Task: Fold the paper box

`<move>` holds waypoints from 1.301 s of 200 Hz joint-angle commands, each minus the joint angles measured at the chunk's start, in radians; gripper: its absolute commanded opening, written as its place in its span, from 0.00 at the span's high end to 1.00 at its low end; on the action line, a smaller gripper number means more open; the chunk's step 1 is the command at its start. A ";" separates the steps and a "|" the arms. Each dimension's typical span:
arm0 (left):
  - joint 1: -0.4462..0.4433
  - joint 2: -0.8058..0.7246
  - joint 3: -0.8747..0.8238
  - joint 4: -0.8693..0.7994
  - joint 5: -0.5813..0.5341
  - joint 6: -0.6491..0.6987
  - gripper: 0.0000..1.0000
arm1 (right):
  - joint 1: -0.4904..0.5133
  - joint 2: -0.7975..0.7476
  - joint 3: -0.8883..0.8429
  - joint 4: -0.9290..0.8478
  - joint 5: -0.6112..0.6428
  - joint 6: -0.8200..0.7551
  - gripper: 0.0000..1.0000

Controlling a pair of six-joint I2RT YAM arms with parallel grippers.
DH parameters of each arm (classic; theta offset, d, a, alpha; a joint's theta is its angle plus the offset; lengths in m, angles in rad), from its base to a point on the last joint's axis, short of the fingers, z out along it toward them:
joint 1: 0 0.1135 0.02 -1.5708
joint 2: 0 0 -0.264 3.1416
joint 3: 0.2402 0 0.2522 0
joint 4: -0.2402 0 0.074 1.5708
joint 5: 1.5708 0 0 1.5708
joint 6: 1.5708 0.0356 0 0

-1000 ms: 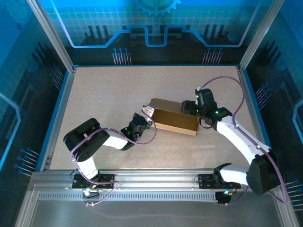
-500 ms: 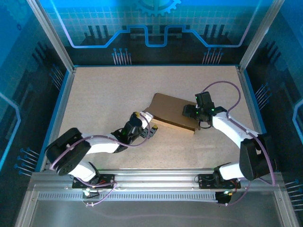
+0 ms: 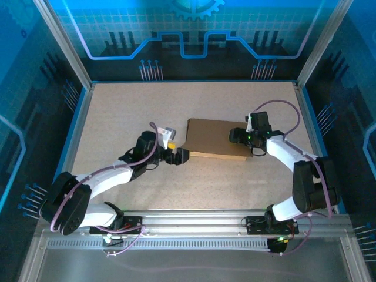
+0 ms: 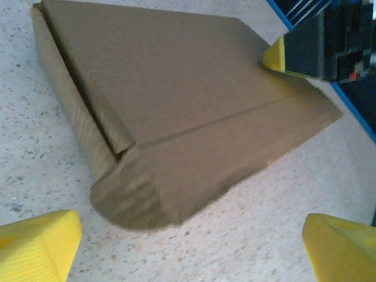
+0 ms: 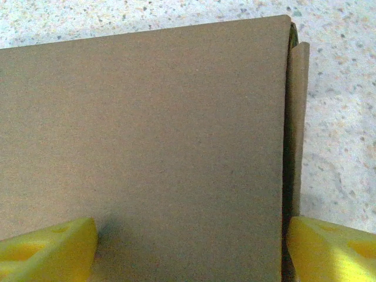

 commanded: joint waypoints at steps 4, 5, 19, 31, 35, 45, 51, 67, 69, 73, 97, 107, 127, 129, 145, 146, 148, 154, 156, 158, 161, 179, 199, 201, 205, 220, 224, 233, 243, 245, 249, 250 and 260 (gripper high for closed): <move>0.029 0.116 0.198 -0.232 -0.020 -0.150 0.15 | -0.036 0.069 0.014 -0.005 -0.083 -0.077 0.16; 0.031 0.123 0.203 -0.237 -0.021 -0.152 0.16 | -0.039 0.073 0.036 -0.008 -0.092 -0.080 0.16; 0.038 0.204 0.257 -0.263 -0.019 -0.185 0.25 | -0.054 0.103 0.076 -0.042 -0.132 -0.100 0.15; 0.044 0.272 0.294 -0.269 -0.021 -0.209 0.33 | -0.057 0.117 0.097 -0.066 -0.131 -0.115 0.15; 0.044 0.291 0.307 -0.277 -0.027 -0.213 0.34 | -0.057 0.117 0.102 -0.072 -0.131 -0.119 0.15; 0.047 0.333 0.336 -0.299 -0.050 -0.222 0.38 | -0.061 0.110 0.110 -0.086 -0.131 -0.117 0.15; 0.047 0.354 0.350 -0.306 -0.057 -0.222 0.40 | -0.063 0.103 0.110 -0.086 -0.139 -0.117 0.15; 0.048 0.391 0.365 -0.305 -0.061 -0.232 0.46 | -0.073 0.076 0.109 -0.087 -0.154 -0.104 0.15; 0.049 0.394 0.368 -0.305 -0.060 -0.234 0.46 | -0.077 0.070 0.109 -0.087 -0.157 -0.102 0.15; 0.048 0.403 0.370 -0.309 -0.056 -0.234 0.47 | -0.081 0.063 0.108 -0.088 -0.159 -0.100 0.14; 0.047 0.431 0.363 -0.297 -0.038 -0.244 0.51 | -0.111 0.029 0.103 -0.092 -0.158 -0.092 0.10; 0.048 0.435 0.349 -0.283 -0.036 -0.249 0.55 | -0.126 0.029 0.103 -0.092 -0.166 -0.098 0.09; 0.049 0.439 0.330 -0.264 -0.027 -0.252 0.61 | -0.163 0.069 0.112 -0.112 -0.221 -0.100 0.12; 0.049 0.439 0.328 -0.263 -0.026 -0.253 0.61 | -0.165 0.072 0.113 -0.113 -0.227 -0.099 0.12; 0.048 0.444 0.325 -0.255 -0.015 -0.256 0.65 | -0.180 0.103 0.107 -0.109 -0.261 -0.091 0.18; 0.049 0.445 0.325 -0.253 -0.014 -0.257 0.65 | -0.181 0.105 0.107 -0.109 -0.263 -0.091 0.18; 0.048 0.445 0.324 -0.252 -0.012 -0.258 0.66 | -0.182 0.108 0.107 -0.109 -0.266 -0.091 0.19; 0.048 0.445 0.324 -0.250 -0.009 -0.259 0.67 | -0.186 0.120 0.105 -0.109 -0.280 -0.090 0.22; 0.048 0.446 0.324 -0.248 -0.007 -0.259 0.68 | -0.187 0.122 0.104 -0.109 -0.285 -0.091 0.24; 0.049 0.447 0.324 -0.246 -0.005 -0.260 0.68 | -0.188 0.127 0.104 -0.108 -0.291 -0.092 0.26; 0.048 0.449 0.324 -0.242 0.000 -0.258 0.69 | -0.189 0.131 0.104 -0.108 -0.296 -0.090 0.28; 0.052 0.456 0.327 -0.229 0.016 -0.263 0.70 | -0.190 0.166 0.104 -0.104 -0.351 -0.086 0.41; 0.054 0.465 0.329 -0.226 0.026 -0.261 0.72 | -0.190 0.197 0.101 -0.094 -0.410 -0.085 0.50; 0.055 0.465 0.329 -0.226 0.026 -0.261 0.73 | -0.190 0.200 0.101 -0.094 -0.412 -0.086 0.51; 0.055 0.467 0.329 -0.226 0.027 -0.261 0.74 | -0.190 0.205 0.102 -0.094 -0.414 -0.085 0.52; 0.060 0.470 0.327 -0.224 0.028 -0.263 0.78 | -0.189 0.206 0.098 -0.089 -0.416 -0.083 0.58; 0.062 0.470 0.325 -0.222 0.030 -0.263 0.79 | -0.189 0.204 0.098 -0.089 -0.414 -0.081 0.58; 0.068 0.464 0.322 -0.223 0.036 -0.262 0.83 | -0.190 0.193 0.099 -0.088 -0.417 -0.076 0.60; 0.074 0.450 0.314 -0.216 0.038 -0.265 0.83 | -0.190 0.178 0.100 -0.091 -0.424 -0.073 0.62; 0.076 0.446 0.312 -0.215 0.039 -0.266 0.83 | -0.190 0.174 0.104 -0.093 -0.426 -0.073 0.62; 0.077 0.441 0.310 -0.215 0.038 -0.266 0.83 | -0.191 0.167 0.106 -0.096 -0.429 -0.073 0.62; 0.078 0.438 0.309 -0.214 0.038 -0.265 0.83 | -0.191 0.167 0.106 -0.096 -0.429 -0.073 0.62; 0.084 0.423 0.306 -0.218 0.039 -0.264 0.82 | -0.190 0.152 0.113 -0.104 -0.429 -0.073 0.60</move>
